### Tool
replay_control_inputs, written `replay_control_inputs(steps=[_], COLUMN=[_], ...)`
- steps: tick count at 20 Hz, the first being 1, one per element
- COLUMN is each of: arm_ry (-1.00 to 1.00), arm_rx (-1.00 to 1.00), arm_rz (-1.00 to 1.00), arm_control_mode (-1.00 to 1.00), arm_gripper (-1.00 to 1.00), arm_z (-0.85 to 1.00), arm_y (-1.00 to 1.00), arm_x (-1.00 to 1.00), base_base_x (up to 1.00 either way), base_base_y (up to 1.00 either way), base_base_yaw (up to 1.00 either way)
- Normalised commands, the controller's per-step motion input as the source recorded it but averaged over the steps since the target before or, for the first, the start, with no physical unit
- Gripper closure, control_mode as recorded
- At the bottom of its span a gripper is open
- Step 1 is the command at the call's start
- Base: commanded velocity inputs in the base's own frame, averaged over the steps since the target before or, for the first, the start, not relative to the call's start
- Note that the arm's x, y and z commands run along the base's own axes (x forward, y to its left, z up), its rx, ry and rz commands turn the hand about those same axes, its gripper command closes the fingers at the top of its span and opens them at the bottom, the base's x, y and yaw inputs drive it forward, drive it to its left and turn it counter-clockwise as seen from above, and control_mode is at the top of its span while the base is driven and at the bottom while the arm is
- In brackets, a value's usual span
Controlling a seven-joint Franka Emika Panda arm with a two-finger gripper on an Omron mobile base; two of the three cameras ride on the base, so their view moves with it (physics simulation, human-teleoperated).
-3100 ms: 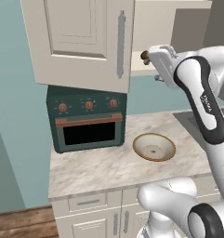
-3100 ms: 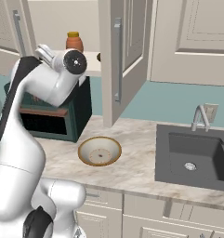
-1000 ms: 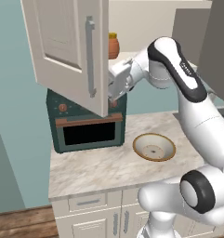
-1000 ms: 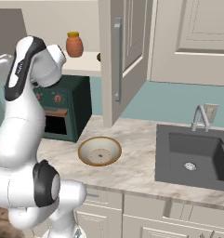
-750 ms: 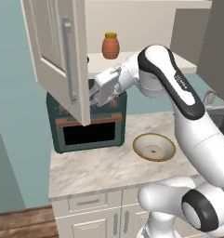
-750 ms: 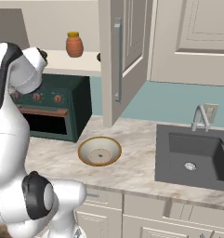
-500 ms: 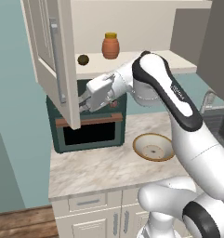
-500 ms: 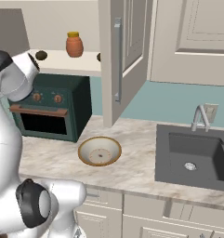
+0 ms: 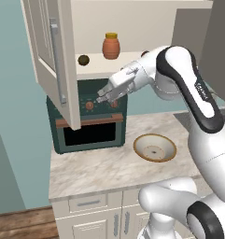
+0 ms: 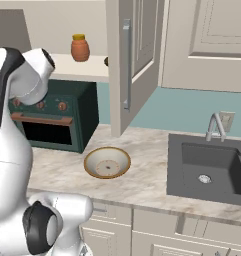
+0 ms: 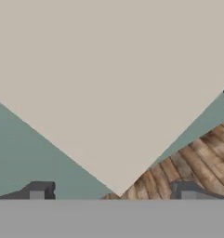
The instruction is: Open the cabinet. Pick the kiwi and kiwi from the cabinet and place them into the bowl. Then close the cabinet.
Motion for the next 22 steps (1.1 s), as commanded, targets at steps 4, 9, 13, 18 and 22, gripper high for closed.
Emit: replay_control_inputs(steps=[4,9,13,18,22], arm_ry=[-0.26,-0.30,-0.22,-0.12,-0.11], arm_rx=[-0.22,-0.25,-0.13,0.02,0.07], arm_rz=[-0.01,-0.10,-0.29,-0.36,-0.33], arm_control_mode=[-1.00,-1.00,-1.00,-1.00,-1.00], arm_gripper=[-1.00,-1.00,-1.00,-1.00,-1.00], arm_z=[0.13,0.02,0.01,0.00,0.00], arm_y=[-0.28,-0.20,-0.29,-0.39,-0.18], arm_x=[0.00,0.00,0.00,0.00,0.03], base_base_x=[0.00,0.00,0.00,0.00,0.00], base_base_y=[0.00,0.00,0.00,0.00,0.00], base_base_yaw=[0.00,0.00,0.00,0.00,0.00])
